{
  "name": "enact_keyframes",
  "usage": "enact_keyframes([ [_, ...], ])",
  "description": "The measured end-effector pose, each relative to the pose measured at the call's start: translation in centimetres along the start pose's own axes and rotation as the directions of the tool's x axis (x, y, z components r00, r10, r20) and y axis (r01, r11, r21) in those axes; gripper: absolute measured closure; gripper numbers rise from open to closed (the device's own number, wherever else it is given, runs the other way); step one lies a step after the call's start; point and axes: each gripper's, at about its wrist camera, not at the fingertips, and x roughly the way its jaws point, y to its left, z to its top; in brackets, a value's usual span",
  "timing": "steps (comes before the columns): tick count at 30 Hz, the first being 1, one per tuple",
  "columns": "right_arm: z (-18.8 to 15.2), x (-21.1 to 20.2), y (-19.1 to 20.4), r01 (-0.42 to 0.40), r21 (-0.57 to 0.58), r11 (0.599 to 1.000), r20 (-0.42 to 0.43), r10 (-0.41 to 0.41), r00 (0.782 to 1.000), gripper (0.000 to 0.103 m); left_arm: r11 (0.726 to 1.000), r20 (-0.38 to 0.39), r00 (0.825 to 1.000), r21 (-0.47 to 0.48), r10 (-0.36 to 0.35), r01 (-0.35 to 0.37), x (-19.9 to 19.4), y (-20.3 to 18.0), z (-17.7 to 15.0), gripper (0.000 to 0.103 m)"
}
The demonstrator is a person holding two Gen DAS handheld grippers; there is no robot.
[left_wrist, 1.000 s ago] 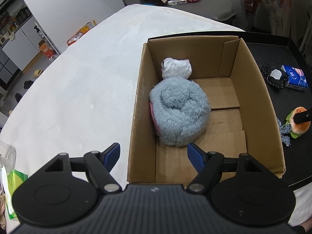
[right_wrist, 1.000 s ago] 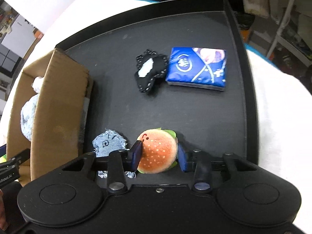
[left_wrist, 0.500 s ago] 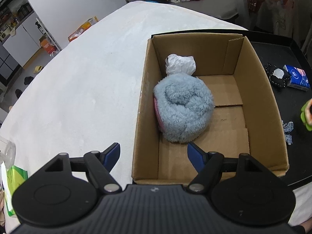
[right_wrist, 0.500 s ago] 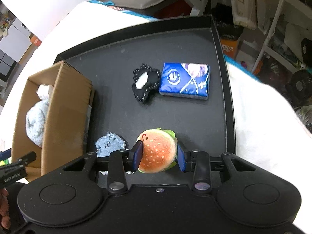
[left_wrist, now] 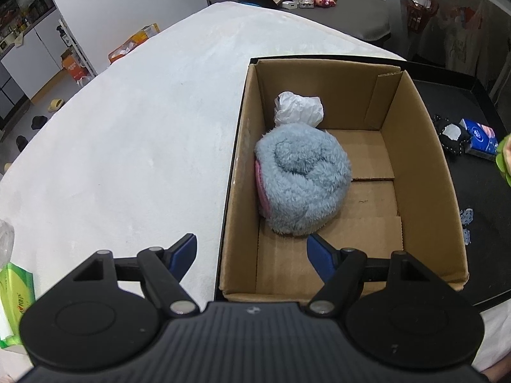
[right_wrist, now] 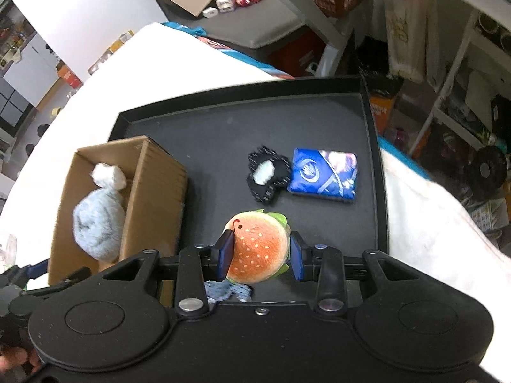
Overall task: Organize soft objects
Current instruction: 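Grasp the burger plush with the right gripper and lift it, then carry the burger plush into the box and open the right gripper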
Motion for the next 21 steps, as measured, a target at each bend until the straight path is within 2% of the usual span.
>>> enact_keyframes([
  [7, 1.2, -1.3, 2.7, -0.030, -0.026, 0.999, 0.020, 0.031, 0.999, 0.067, 0.999, 0.014, 1.000, -0.024, -0.027, 0.028, -0.2, 0.5, -0.1, 0.029],
  [21, 2.5, -1.8, 7.8, -0.007, -0.102, 0.995, 0.035, 0.011, 0.999, 0.067, 0.993, 0.037, 0.995, -0.079, -0.090, 0.092, -0.1, 2.2, -0.5, 0.032],
])
